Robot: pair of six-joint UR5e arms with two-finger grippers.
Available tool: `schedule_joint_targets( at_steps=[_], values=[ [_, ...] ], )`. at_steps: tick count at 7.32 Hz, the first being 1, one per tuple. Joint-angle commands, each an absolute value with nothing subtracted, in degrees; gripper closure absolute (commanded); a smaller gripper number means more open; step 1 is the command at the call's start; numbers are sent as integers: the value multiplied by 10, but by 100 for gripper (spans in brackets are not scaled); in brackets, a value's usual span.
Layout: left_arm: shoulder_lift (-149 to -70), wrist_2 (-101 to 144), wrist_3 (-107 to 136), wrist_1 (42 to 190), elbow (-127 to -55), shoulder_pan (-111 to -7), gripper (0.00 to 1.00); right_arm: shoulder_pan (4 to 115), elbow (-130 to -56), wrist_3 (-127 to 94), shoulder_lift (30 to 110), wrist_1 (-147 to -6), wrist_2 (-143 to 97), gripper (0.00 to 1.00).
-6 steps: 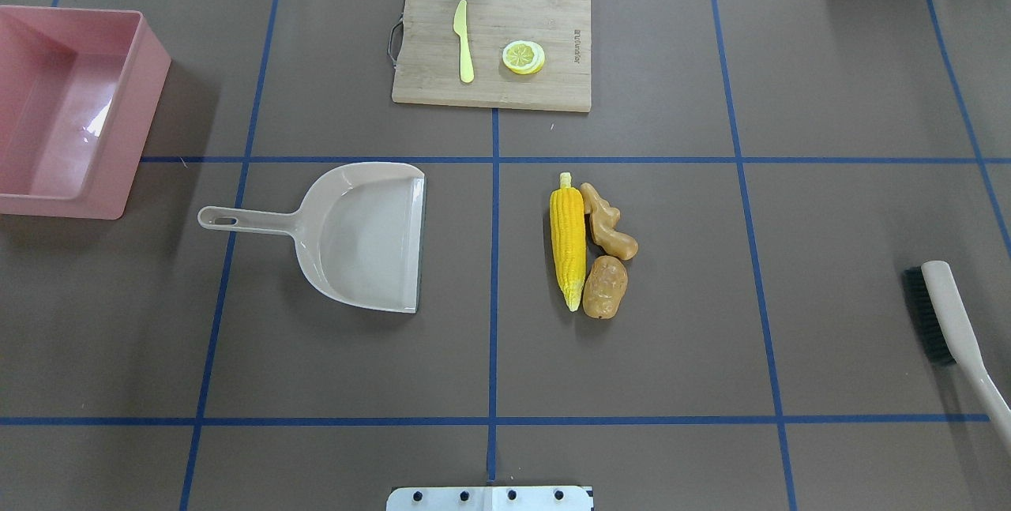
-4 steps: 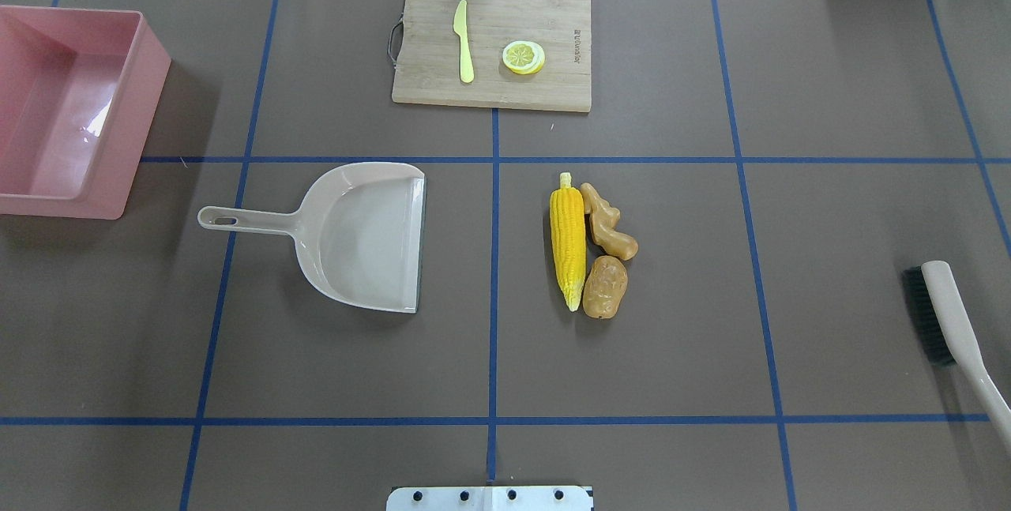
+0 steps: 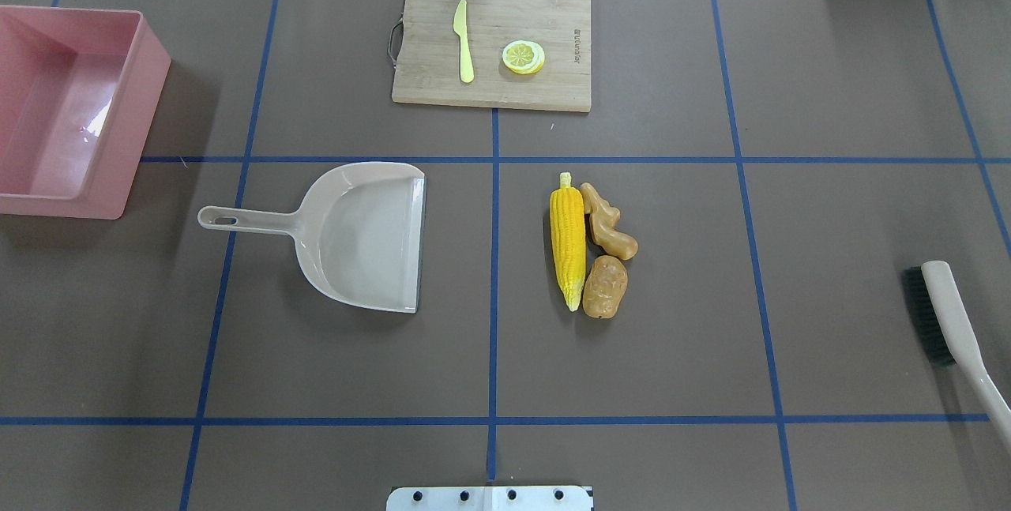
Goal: Sweep and dump trash into bin
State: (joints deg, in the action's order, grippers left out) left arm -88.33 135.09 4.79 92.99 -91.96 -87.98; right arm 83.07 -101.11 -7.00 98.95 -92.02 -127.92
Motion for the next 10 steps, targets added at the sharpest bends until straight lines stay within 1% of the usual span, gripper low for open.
schedule_joint_targets(
  at_steps=[1, 3, 6, 8, 9, 10],
  values=[
    [-883, 1351, 49, 930, -918, -880, 2, 831, -1020, -70, 992, -920, -1283, 0],
    [-883, 1350, 49, 930, -917, -881, 2, 831, -1029, -77, 988, -924, -1288, 0],
    [-882, 1351, 50, 929, -906, -883, 2, 831, -1070, -79, 1006, -927, -1301, 0],
    [-883, 1350, 50, 929, -909, -889, 2, 824, -1077, -83, 1024, -925, -1361, 0],
    [-893, 1327, 48, 928, -917, -888, 2, 797, -1095, -101, 1040, -924, -1367, 0],
    [-895, 1311, 48, 924, -955, -887, 2, 766, -1123, -148, 1060, -922, -1366, 0]
  ],
)
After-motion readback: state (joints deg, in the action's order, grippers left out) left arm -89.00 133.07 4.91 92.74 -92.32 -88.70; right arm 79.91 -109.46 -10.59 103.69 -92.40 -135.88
